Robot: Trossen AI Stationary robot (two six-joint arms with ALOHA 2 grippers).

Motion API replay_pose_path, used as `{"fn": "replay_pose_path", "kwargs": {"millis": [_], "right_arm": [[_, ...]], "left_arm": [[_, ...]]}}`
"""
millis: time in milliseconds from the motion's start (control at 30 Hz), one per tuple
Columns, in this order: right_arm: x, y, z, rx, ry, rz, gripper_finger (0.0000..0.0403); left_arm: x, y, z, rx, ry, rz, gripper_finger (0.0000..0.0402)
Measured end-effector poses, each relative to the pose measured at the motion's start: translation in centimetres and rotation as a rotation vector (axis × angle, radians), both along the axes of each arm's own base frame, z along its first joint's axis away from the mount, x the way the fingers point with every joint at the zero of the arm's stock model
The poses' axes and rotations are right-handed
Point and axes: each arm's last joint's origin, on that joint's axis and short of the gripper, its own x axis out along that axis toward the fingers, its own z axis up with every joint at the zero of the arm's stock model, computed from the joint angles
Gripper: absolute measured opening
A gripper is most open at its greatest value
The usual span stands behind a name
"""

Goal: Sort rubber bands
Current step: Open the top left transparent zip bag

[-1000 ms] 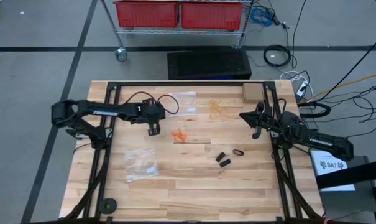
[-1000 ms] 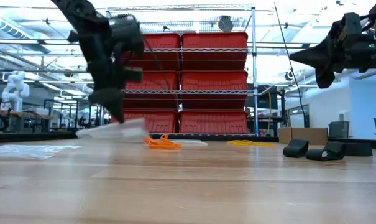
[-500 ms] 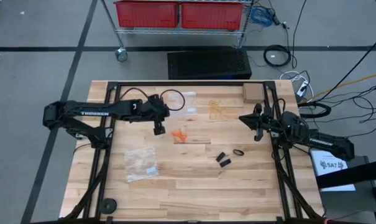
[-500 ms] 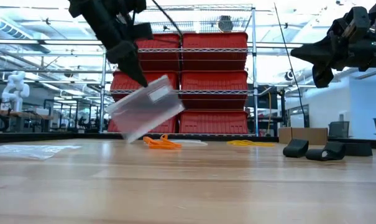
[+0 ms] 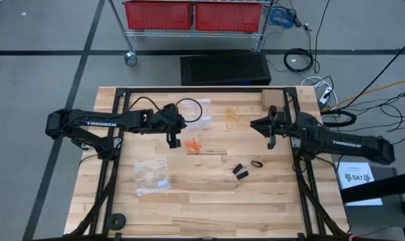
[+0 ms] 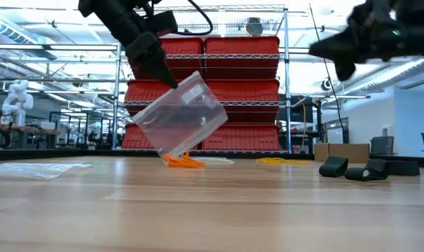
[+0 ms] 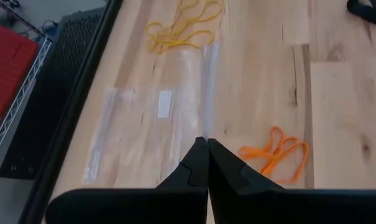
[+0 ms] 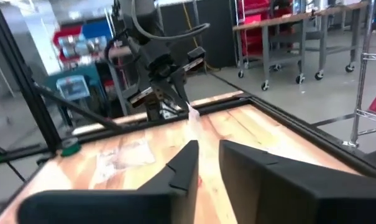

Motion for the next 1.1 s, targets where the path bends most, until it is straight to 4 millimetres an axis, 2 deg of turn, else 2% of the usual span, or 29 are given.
{"fn": "replay_pose_path", "kwargs": {"millis": [233,367,467,600,733,867,1100], "right_arm": [[6.5,-1.3,3.9,-0.016,0.181,0.041,0.0095],[10.6,-1.9,4.8,-0.057,0.297,0.098,0.0096],[13.4,-2.0,5.3,-0.093,0.323,0.149,0.0096],[16.6,-2.1,5.6,-0.154,0.388,0.162,0.0096],[19.2,-1.8,5.6,-0.238,0.485,0.168,0.0097],[21.6,-1.5,5.7,-0.242,0.540,0.200,0.0103],[23.9,-1.8,5.5,-0.255,0.613,0.132,0.0138]], "left_arm": [[0.4,-0.1,0.5,-0.024,-0.064,-0.040,0.0000],[0.6,-0.1,1.0,0.009,-0.068,-0.071,0.0000],[0.6,-0.1,1.2,0.026,-0.065,-0.085,0.0000],[0.6,-0.1,1.3,0.041,-0.063,-0.098,0.0000],[0.6,-0.1,1.3,0.052,-0.056,-0.111,0.0000],[0.6,-0.2,1.3,0.051,-0.054,-0.126,0.0000],[0.7,-0.4,1.2,0.074,-0.043,-0.167,0.0000]]}}
